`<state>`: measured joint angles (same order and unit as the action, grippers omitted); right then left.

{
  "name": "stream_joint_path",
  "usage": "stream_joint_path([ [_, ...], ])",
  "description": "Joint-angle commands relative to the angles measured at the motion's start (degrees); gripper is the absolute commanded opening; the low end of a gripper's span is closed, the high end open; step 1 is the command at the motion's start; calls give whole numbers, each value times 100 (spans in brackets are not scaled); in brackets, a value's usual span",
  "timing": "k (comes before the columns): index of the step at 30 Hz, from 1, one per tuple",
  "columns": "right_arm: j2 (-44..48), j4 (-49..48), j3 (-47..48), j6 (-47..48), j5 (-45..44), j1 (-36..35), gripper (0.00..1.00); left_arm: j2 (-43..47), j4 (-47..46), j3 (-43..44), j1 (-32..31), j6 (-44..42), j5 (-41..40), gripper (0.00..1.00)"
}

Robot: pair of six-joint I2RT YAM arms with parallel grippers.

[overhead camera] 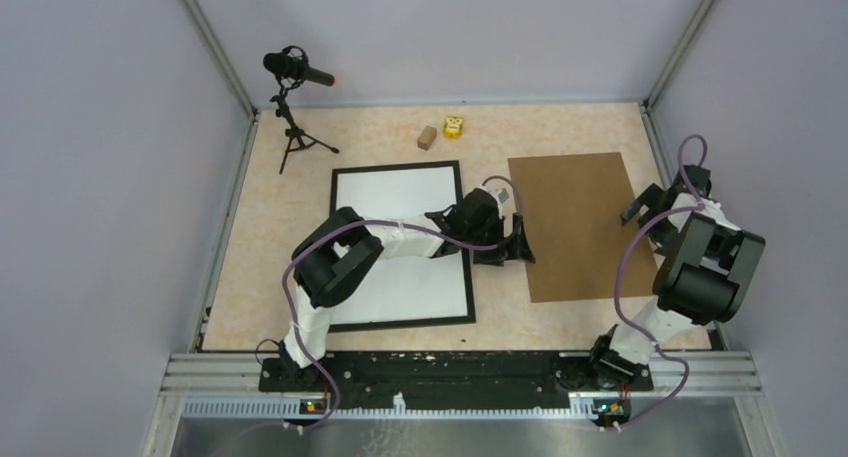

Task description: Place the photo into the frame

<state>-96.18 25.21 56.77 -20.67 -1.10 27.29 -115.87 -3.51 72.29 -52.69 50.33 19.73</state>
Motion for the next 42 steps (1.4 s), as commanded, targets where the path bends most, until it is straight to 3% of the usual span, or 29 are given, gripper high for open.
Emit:
stream_joint_path([
  [1,94,-85,-570,-178,772,31,99,-304,-316,119,30,463,24,98],
  [23,643,-680,-1744,-289,1656,-3,99,-1357,-888,864,75,1475,171,98],
  [42,1268,-798,-2234,-441,2390,-121,99,-574,-1317,1349,138,1309,462,98],
])
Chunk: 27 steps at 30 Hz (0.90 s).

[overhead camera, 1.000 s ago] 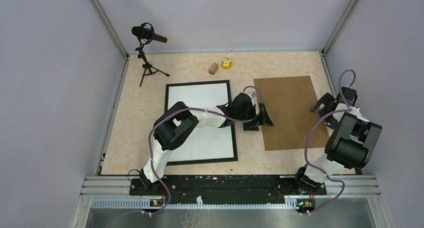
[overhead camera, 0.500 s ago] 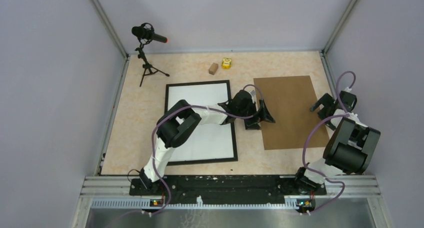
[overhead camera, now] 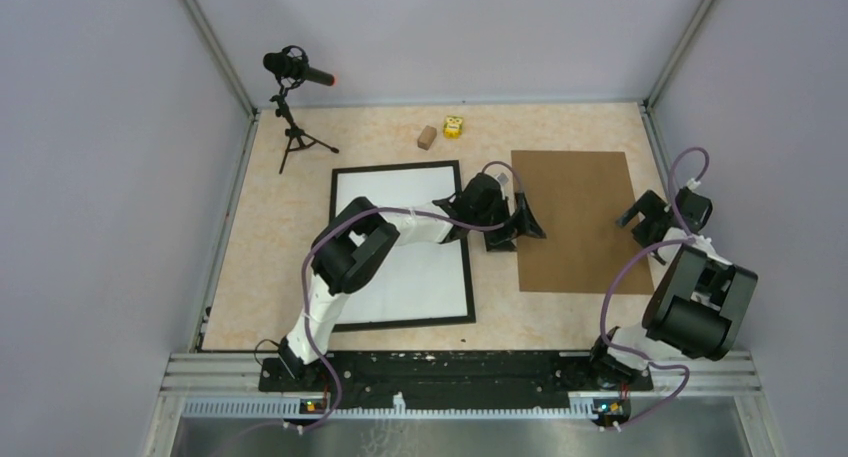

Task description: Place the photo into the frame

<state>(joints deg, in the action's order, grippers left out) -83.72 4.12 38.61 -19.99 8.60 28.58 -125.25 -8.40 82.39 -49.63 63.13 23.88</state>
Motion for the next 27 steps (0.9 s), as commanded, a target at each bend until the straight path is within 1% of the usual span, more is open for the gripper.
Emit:
stream_joint_path([
  [1,43,1317,-442,-513,1462,-260,99,404,-829,347,-170,43,46,98],
  [8,235,1220,-616,-624,1595,-373,98,764,-831,321,-179,66,137,99],
  [18,473,1307,-653,-678,1698,-538,98,1609,-724,22,-217,-11,0,98],
  [27,780,1227,-752,-1011,1780,-1067,98,2426,-741,-1014,-191,69,-247,98],
])
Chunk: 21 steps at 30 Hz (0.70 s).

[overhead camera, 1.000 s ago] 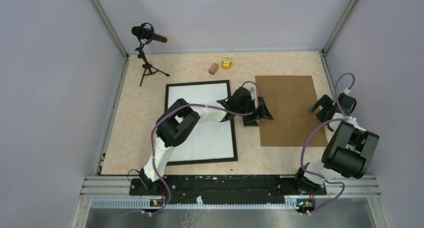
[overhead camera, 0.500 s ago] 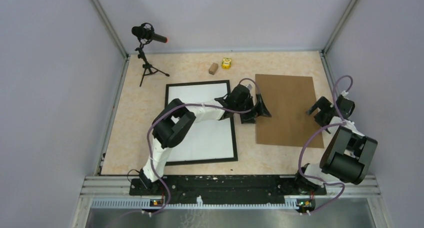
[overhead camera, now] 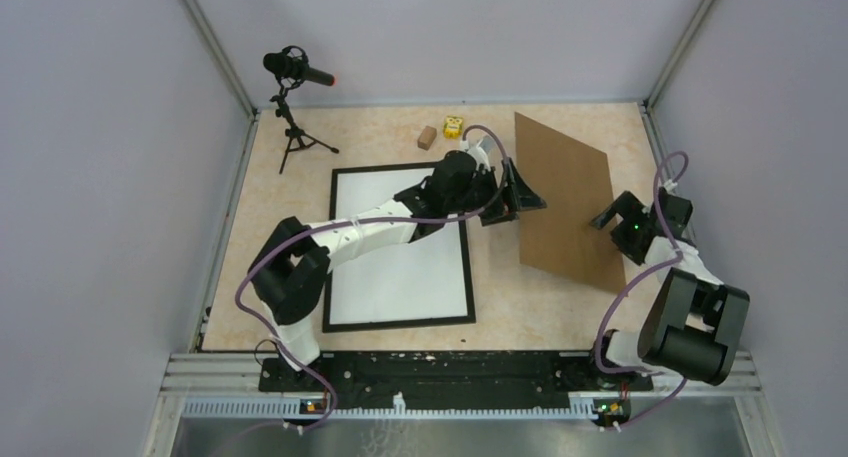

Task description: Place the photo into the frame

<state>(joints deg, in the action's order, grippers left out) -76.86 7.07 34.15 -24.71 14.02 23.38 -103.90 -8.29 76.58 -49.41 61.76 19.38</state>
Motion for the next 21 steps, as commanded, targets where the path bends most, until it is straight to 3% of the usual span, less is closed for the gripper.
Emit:
stream_joint_path([
  [1,122,916,-323,-582,1251,-609,98,401,-732,-557,-196,193,175,99],
  [13,294,384,-694,-1236,1270,-1649,98,1643,-709,-1965,-23,-19,-266,98],
  [17,387,588,-582,-1106,1080,-1705,98,1966,-166,-2089,-18,-679,-680,99],
  [21,482,961,-326,-866,897,-1705,99,2003,536,-1935,-14,-1586,-224,98],
])
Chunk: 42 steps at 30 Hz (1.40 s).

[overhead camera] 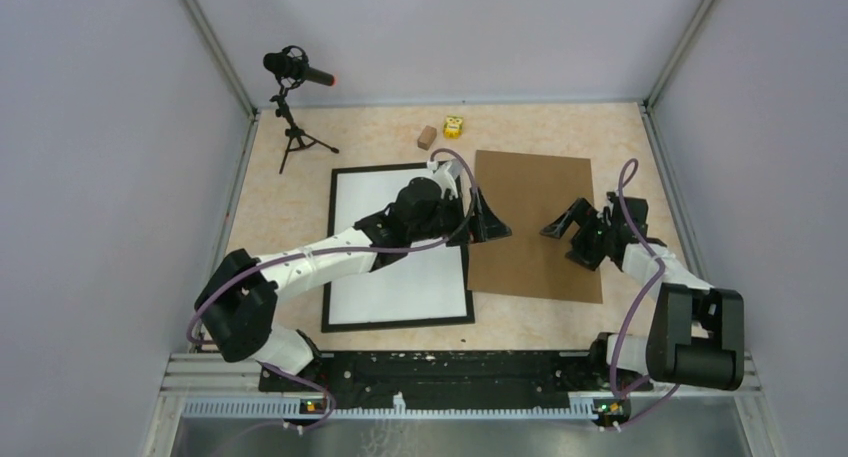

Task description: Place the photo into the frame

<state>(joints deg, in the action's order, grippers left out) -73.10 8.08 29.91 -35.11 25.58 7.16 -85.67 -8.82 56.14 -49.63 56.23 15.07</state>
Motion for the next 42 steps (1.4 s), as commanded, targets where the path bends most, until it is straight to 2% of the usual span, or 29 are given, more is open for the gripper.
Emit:
stream_joint_path([
  [1,150,973,167,249,-316,-83,99,189,731,137,12,-1217,353,98],
  [6,399,1695,704,597,-1037,-81,99,317,856,-143,11,-1676,200,98],
  [10,467,2066,1046,768,-1490,-27,99,115,1185,134,18,-1926,50,98],
  [17,386,1965,1054,856,-1315,754,99,-703,1706,998,10,-2263,-183,98],
  [21,234,1767,865,857,-1223,1171,99,-1014,1799,1210,10,-2312,-201,98],
  [31,-160,1458,692,874,-1154,1238,99,-1574,1962,1625,14,-2373,59,99],
  [39,-230,1408,718,925,-1195,1241,99,-2381,2390,2617,10,-2720,-661,98],
  [42,-237,1367,680,931,-1204,1241,99,-2729,2764,3063,13,-2677,-1234,98],
])
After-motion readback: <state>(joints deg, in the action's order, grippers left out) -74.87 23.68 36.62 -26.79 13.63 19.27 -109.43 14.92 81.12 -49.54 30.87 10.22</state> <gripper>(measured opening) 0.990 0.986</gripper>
